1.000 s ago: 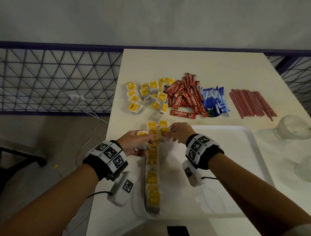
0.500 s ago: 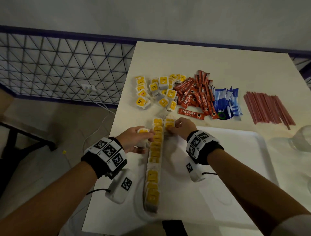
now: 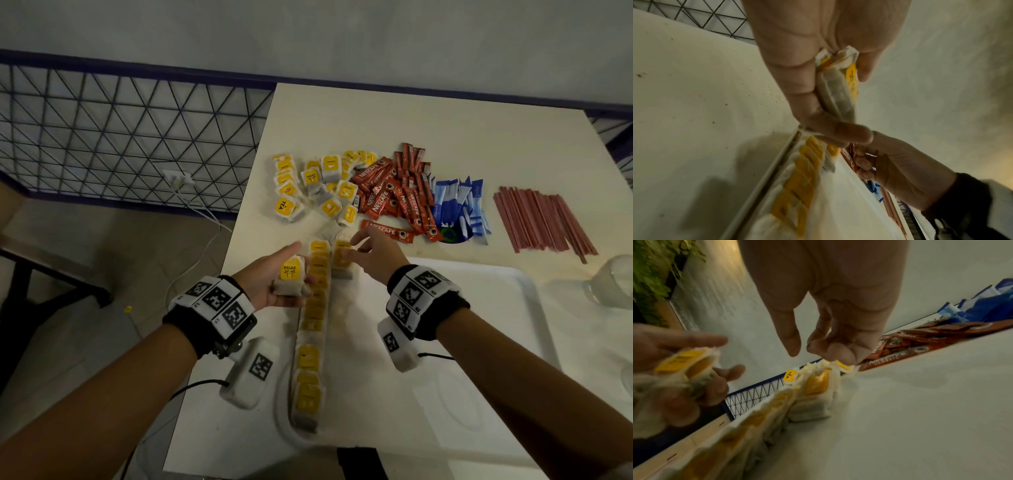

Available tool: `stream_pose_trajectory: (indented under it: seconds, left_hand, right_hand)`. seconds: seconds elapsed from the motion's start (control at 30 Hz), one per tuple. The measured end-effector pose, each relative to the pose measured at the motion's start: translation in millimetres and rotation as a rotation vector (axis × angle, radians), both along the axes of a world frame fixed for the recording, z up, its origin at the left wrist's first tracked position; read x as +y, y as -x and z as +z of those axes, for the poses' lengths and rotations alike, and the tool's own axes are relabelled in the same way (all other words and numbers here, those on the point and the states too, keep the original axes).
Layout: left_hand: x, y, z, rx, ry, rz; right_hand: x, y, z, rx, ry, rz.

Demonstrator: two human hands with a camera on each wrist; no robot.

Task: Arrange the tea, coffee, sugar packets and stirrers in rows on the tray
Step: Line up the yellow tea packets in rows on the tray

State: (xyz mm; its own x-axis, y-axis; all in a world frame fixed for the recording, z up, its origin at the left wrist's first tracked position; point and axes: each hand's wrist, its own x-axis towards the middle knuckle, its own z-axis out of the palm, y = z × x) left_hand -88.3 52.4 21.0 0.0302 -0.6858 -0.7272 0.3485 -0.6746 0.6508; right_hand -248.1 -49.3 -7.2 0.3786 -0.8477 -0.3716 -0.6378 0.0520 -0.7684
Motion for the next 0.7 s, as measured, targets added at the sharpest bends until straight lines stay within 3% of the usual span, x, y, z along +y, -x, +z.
stream_pose_trajectory:
  seconds: [0.2, 0.3, 0.53, 0.7]
  left_hand:
    - [-7.7, 5.9, 2.4, 0.064, -0.036, -0.001]
    - [-11.3, 12.1, 4.4, 0.044, -0.019, -0.031]
    - [-17.4, 26.7, 9.8, 0.045, 0.009, -0.063]
    - [-19.0, 29.9, 6.2, -0.143, 0.009, -0.120]
  right_hand:
    - [11.6, -2.9, 33.7, -0.150, -0.072, 0.214]
    - [19.8, -6.6, 37.3, -0.110, -0.089, 0.286]
    - [25.7, -4.6, 32.4, -0.094, 0.056, 0.236]
    - [23.6, 8.6, 36.2, -0.224, -0.008, 0.102]
